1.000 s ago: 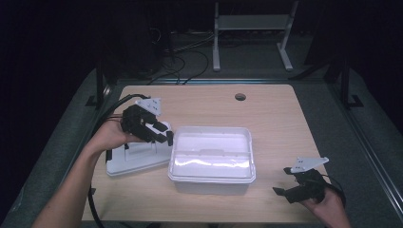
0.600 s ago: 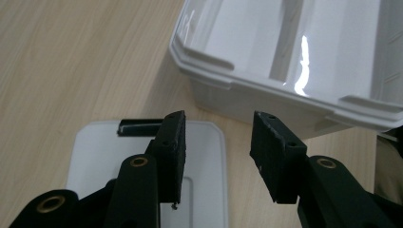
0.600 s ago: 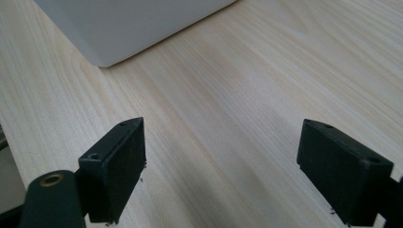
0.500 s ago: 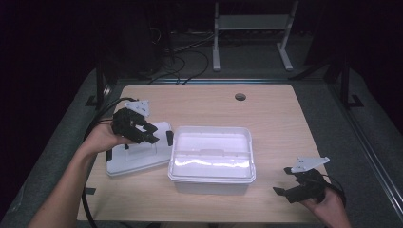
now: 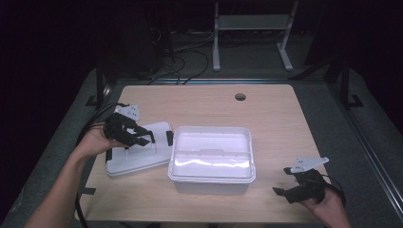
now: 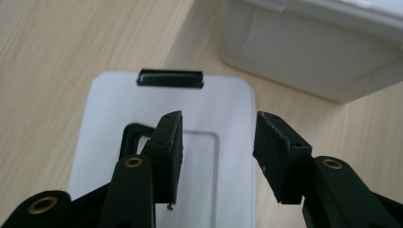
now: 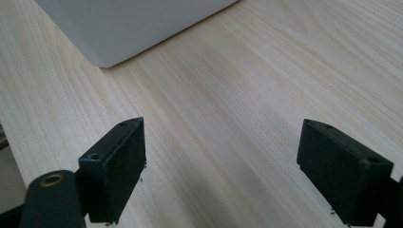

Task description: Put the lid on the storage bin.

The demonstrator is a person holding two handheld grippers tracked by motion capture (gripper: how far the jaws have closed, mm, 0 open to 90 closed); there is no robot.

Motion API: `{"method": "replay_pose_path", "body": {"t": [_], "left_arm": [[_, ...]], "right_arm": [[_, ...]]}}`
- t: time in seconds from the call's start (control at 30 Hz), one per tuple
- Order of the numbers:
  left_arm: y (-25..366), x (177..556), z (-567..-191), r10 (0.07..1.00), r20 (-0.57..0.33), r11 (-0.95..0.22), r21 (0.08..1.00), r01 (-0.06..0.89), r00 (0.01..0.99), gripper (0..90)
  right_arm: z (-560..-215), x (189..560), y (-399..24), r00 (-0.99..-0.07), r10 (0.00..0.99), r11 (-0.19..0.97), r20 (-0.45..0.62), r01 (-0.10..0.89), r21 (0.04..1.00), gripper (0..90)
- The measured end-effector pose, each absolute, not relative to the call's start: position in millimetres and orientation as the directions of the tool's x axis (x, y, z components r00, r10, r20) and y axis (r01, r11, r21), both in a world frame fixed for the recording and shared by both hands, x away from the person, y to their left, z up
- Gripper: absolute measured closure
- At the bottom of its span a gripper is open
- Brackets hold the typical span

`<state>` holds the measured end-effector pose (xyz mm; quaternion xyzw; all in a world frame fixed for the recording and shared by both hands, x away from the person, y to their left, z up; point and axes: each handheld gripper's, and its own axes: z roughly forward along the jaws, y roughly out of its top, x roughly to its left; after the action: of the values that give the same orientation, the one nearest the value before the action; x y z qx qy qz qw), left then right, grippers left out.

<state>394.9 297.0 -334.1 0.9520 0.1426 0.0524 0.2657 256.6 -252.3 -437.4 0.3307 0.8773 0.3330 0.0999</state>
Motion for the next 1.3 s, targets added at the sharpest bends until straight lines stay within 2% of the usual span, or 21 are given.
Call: {"method": "replay_pose_path", "body": {"t": [0.27, 0.5, 0.57, 0.77, 1.0, 1.23, 1.3], "left_arm": [[318, 401, -356, 0.363, 0.024, -0.815, 0.492, 0.306, 0.931, 50.8], [333, 414, -368, 0.41, 0.023, -0.793, 0.502, 0.345, 0.912, 48.4], [335, 420, -372, 0.424, 0.023, -0.795, 0.489, 0.36, 0.905, 48.0], [338, 435, -385, 0.446, 0.002, -0.763, 0.524, 0.379, 0.895, 49.4], [335, 443, -397, 0.458, -0.018, -0.77, 0.493, 0.406, 0.889, 50.5], [340, 441, -400, 0.445, -0.014, -0.784, 0.478, 0.397, 0.896, 74.2], [340, 440, -400, 0.429, -0.022, -0.787, 0.482, 0.386, 0.903, 76.4]], "right_arm": [[-438, 258, -251, -0.763, 0.644, 0.565, 0.044, 0.515, 0.645, 16.1], [-439, 258, -249, -0.765, 0.642, 0.569, 0.046, 0.516, 0.64, 16.1], [-439, 258, -249, -0.766, 0.641, 0.569, 0.047, 0.516, 0.641, 16.1], [-439, 257, -250, -0.766, 0.641, 0.568, 0.047, 0.515, 0.642, 16.1], [-439, 255, -253, -0.762, 0.645, 0.563, 0.051, 0.52, 0.642, 16.1], [-439, 255, -252, -0.765, 0.642, 0.566, 0.049, 0.517, 0.643, 16.1], [-439, 256, -252, -0.767, 0.64, 0.568, 0.047, 0.513, 0.644, 16.1]]}}
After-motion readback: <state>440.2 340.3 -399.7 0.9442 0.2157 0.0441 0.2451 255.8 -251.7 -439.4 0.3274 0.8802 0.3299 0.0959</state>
